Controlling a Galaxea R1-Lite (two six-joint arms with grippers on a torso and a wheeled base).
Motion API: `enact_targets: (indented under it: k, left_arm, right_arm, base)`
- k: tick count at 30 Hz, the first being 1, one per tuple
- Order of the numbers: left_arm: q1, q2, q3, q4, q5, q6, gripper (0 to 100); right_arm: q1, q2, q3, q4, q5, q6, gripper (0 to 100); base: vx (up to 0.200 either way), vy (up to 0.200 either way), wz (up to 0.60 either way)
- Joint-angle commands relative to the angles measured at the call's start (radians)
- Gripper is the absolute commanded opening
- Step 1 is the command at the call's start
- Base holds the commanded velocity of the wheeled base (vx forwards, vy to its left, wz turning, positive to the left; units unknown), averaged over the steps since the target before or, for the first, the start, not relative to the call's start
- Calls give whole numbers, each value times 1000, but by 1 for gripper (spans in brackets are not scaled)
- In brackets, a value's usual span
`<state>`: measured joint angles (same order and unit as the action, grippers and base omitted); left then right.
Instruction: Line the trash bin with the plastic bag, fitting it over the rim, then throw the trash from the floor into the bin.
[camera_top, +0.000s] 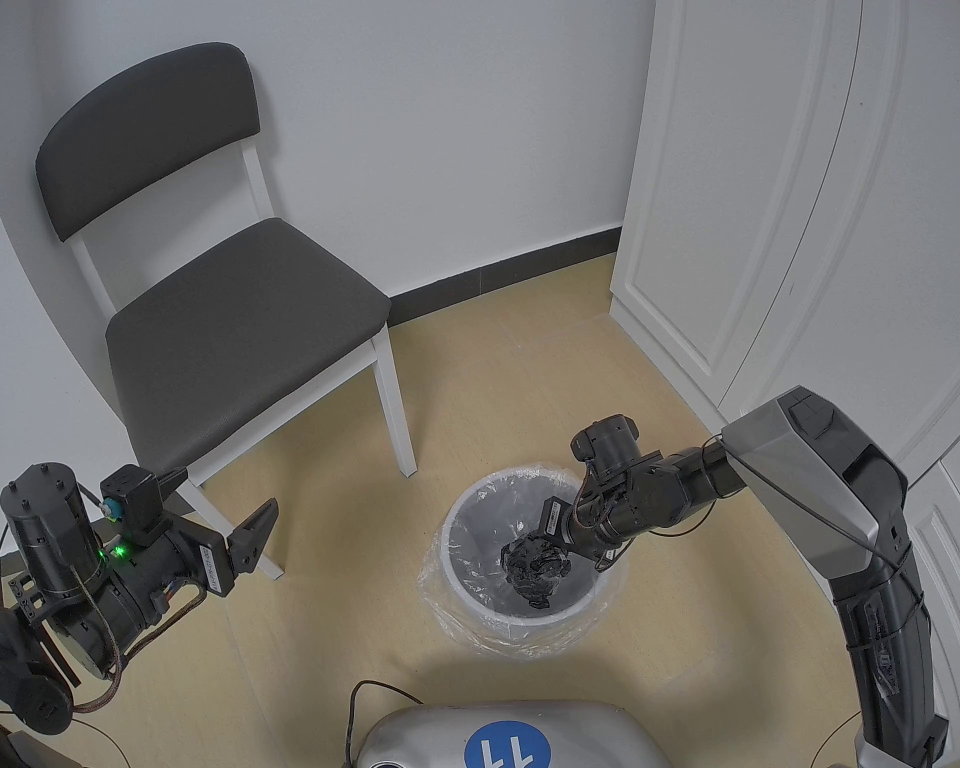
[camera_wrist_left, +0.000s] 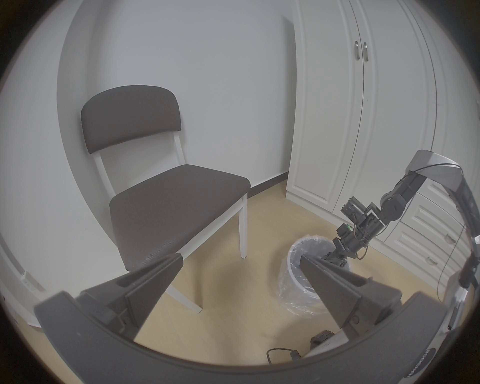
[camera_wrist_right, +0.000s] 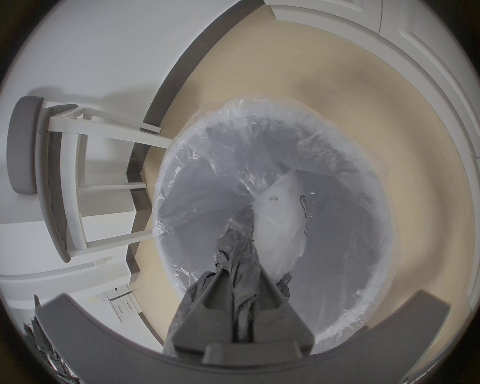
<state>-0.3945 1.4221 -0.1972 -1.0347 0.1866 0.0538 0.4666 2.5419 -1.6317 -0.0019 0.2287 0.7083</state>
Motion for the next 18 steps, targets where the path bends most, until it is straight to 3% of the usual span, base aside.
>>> enact_targets:
  k: [1,6,18]
  left_arm:
    - [0,3,-1,-1,1,0,100]
    - [0,8,-2,-1,1,0,100]
    - [0,38,-1,-2,1,0,100]
  right_arm:
    - [9,15,-13,0,1,-1,0]
    - [43,26,-22,0,3,-3,0]
    - [38,54,-39,-3,1,-26,0]
  base:
    - [0,0,0]
    - [0,0,0]
    - [0,0,0]
